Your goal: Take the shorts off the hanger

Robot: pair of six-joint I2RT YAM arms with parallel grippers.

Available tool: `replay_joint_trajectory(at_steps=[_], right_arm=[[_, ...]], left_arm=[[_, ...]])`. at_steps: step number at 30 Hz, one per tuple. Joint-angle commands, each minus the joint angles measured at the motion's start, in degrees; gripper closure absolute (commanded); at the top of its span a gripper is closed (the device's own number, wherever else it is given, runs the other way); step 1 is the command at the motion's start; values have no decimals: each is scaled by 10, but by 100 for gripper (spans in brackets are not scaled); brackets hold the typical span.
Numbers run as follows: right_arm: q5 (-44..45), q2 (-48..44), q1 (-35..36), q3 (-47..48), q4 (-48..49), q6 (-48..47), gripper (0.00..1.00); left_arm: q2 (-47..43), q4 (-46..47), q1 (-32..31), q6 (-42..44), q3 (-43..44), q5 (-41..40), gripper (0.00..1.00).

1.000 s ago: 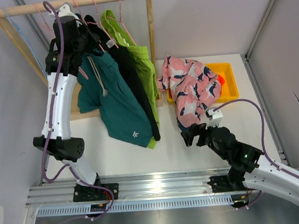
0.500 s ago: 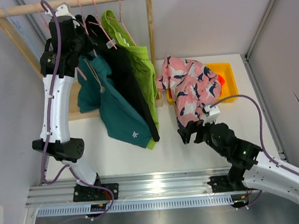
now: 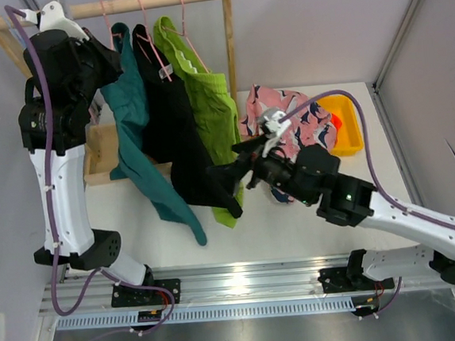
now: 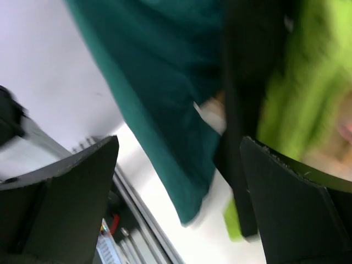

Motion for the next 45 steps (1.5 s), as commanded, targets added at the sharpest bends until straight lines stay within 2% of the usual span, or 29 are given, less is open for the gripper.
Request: replay_joint_trajectory(at_steps=[1, 6, 14, 21, 26, 28, 31, 35, 40, 45], right_arm=[[8, 73, 45, 108, 28, -43, 1], [18, 189, 89, 229, 28, -62, 1], [25, 311, 93, 398, 28, -73, 1], [47, 398, 87, 468, 28, -73, 1], [64, 436, 86, 468, 28, -61, 1], [59, 447, 85, 464, 45, -62, 21], [56, 452, 87, 448, 47, -56, 100], [76, 405, 107, 359, 87, -60, 100], [152, 313, 183, 261, 125, -72, 100], [209, 279, 256, 206, 137, -79, 100]], left_arm=[[-18, 33, -5, -4, 22, 19, 100], [-22, 38, -5, -5, 5, 23, 100], [-38, 50, -5, -10, -26, 25, 100], [-42, 51, -5, -14, -25, 35, 100], [-46, 52, -4, -14, -23, 40, 100], [-47, 52, -3, -15, -23, 44, 100], [-49, 53, 2, -18, -24, 50, 100], [-53, 55, 3, -13, -30, 48, 100], [-59, 60, 4, 8, -40, 27, 100], [-58, 60, 11, 27, -43, 4, 100]])
